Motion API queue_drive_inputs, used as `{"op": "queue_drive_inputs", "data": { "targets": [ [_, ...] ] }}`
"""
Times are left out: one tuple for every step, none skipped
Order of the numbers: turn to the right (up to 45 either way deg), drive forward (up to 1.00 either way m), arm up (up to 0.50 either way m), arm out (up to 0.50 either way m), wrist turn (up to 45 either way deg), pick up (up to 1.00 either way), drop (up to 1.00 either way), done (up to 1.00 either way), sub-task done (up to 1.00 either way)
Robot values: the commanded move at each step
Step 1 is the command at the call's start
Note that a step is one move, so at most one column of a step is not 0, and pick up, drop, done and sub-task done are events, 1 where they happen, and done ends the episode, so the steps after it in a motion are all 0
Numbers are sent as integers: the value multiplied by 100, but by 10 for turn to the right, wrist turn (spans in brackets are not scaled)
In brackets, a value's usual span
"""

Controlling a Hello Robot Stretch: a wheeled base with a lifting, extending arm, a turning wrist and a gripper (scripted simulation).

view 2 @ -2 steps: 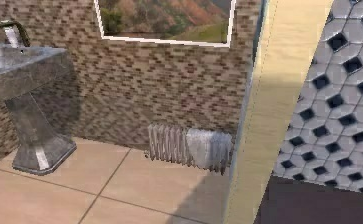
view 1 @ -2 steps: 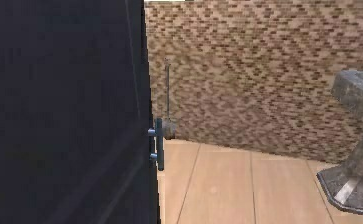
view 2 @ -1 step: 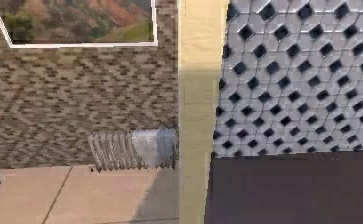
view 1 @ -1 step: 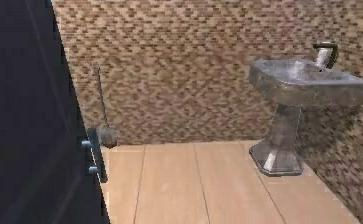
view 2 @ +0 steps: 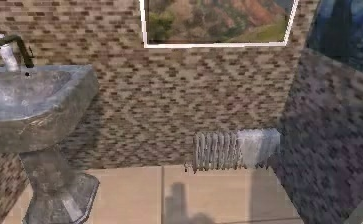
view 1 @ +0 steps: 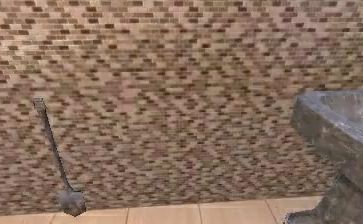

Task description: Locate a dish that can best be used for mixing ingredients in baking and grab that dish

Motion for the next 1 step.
{"op": "queue_drive_inputs", "data": {
  "targets": [
    [-450,0,0,0,0,0,0,0,0]
  ]
}}
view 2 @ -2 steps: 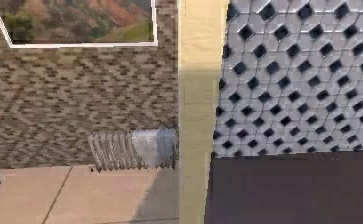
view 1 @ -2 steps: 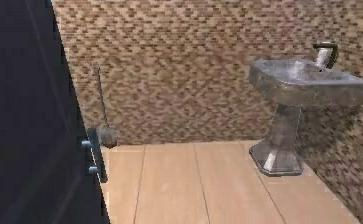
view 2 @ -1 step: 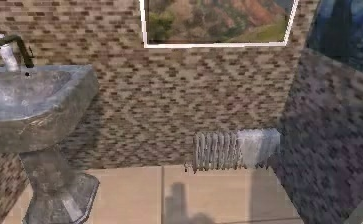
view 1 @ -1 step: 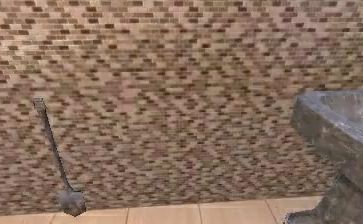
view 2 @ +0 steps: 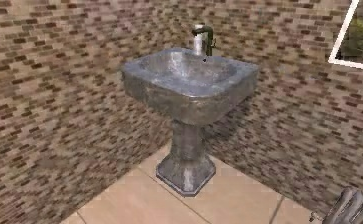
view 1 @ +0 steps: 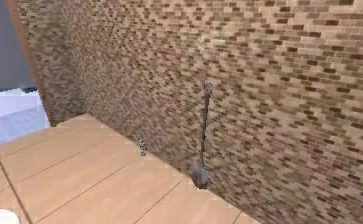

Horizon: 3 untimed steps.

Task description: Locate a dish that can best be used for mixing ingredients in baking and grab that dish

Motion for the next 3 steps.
{"op": "queue_drive_inputs", "data": {
  "targets": [
    [-240,0,0,0,0,0,0,0,0],
    [0,80,0,0,0,0,0,0,0],
    [-240,0,0,0,0,0,0,0,0]
  ]
}}
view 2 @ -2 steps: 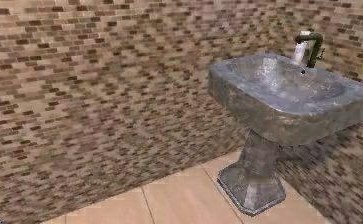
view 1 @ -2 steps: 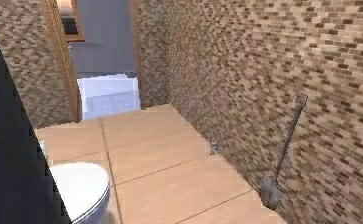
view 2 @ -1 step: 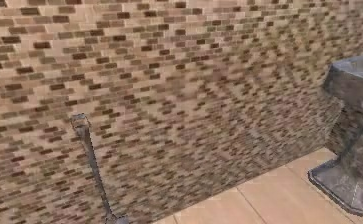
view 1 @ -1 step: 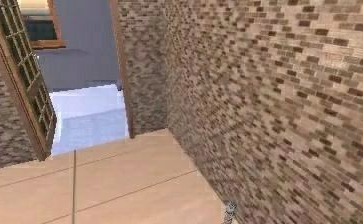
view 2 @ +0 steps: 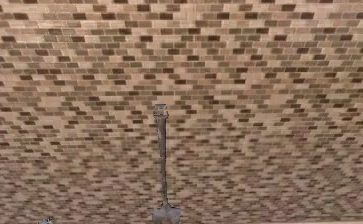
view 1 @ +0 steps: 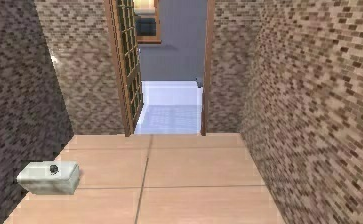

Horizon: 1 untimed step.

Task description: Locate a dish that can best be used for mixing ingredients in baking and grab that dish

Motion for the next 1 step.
{"op": "queue_drive_inputs", "data": {
  "targets": [
    [0,5,0,0,0,0,0,0,0]
  ]
}}
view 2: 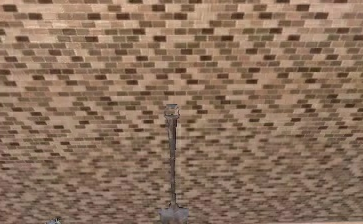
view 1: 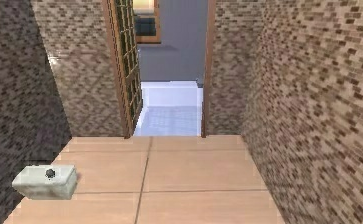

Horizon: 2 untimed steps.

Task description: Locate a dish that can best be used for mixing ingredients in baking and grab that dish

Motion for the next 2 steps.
{"op": "queue_drive_inputs", "data": {
  "targets": [
    [0,60,0,0,0,0,0,0,0],
    [-60,0,0,0,0,0,0,0,0]
  ]
}}
